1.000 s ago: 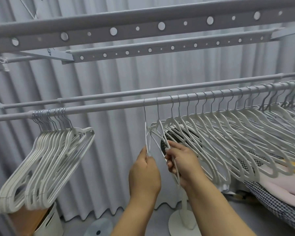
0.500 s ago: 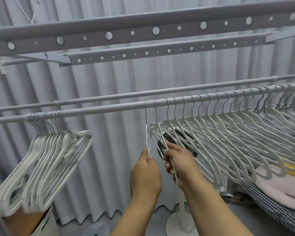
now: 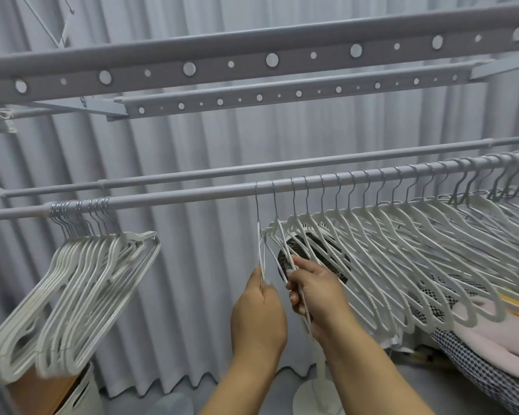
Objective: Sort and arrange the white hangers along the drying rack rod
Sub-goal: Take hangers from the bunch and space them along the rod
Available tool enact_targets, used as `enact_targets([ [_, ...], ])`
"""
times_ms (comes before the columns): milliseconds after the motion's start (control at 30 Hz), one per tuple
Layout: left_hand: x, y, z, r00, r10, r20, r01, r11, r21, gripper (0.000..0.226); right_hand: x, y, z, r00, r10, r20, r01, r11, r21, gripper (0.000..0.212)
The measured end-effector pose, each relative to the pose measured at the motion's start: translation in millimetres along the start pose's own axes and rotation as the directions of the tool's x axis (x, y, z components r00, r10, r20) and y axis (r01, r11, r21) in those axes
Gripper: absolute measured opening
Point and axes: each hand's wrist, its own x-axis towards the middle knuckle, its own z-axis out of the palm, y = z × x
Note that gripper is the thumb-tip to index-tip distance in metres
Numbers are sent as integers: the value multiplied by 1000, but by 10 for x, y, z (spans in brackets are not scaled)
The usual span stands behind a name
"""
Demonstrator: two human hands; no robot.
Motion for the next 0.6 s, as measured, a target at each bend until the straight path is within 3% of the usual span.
enact_targets([
  [333, -21, 28, 58, 998, -50, 23, 51, 998, -41, 52, 13, -25, -39, 1000, 4, 10, -4, 999, -43, 41],
  [600, -5, 73, 40, 995, -95, 10, 95, 995, -14, 41, 5, -51, -77, 999, 14, 45, -10, 995, -101, 41],
])
